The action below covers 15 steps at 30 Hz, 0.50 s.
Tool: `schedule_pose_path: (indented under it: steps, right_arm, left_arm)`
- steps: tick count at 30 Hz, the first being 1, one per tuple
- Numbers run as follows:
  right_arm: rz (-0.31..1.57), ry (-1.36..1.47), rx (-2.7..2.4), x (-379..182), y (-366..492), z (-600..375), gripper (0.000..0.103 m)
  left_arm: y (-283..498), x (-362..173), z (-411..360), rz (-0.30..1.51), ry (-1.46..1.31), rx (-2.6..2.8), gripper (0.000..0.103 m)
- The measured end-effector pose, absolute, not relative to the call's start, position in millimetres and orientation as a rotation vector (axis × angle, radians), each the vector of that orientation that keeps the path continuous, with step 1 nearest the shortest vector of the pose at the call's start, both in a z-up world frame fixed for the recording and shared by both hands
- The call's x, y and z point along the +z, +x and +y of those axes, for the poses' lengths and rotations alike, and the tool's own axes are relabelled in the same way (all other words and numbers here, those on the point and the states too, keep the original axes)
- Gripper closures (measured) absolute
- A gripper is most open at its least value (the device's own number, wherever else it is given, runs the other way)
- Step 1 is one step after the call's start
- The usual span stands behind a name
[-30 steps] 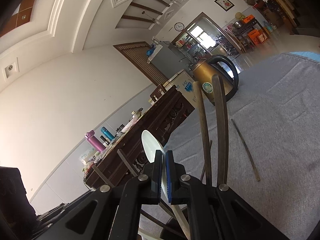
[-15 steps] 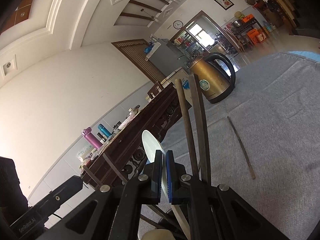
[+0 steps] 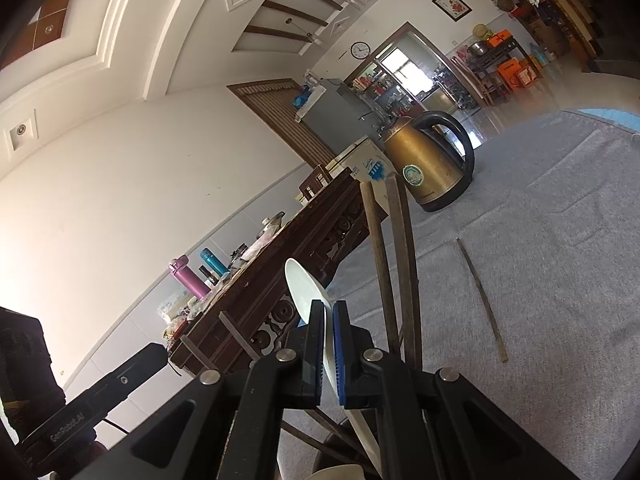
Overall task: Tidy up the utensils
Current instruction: 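Lower the spoon and chopstick into the black holder and open both tools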
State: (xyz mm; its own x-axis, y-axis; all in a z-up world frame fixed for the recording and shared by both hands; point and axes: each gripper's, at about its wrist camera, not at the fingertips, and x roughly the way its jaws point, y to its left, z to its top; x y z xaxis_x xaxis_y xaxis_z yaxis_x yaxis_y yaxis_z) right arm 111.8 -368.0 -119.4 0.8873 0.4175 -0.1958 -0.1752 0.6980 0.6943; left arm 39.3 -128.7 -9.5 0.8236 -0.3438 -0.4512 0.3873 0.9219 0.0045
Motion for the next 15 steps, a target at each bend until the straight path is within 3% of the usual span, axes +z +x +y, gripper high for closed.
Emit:
schedule_pose_path:
  steps: [4,6,8,15]
  right_arm:
    - [0.355,0.709,0.337,-117.6,107.9,-367.1,0.094]
    - [0.352,0.711,0.333,-116.7,106.8,-368.1,0.087]
    - [0.35,0.715,0.329,-115.9,106.0,-370.1,0.073]
    - [0.344,0.699,0.331,-109.9,103.9,-371.5,0.073]
  left_arm:
    - [43.1,-8.3,-122.7,0.461,0.087,-0.372,0.099]
    - [43.1,-7.8,-121.5,0.462,0.083,-0.368,0.099]
    - [45.1,-7.7,-120.2,0.465,0.081,-0.365,0.099]
    - [48.9,-8.1,-117.7,0.475,0.073,-0.36,0.099]
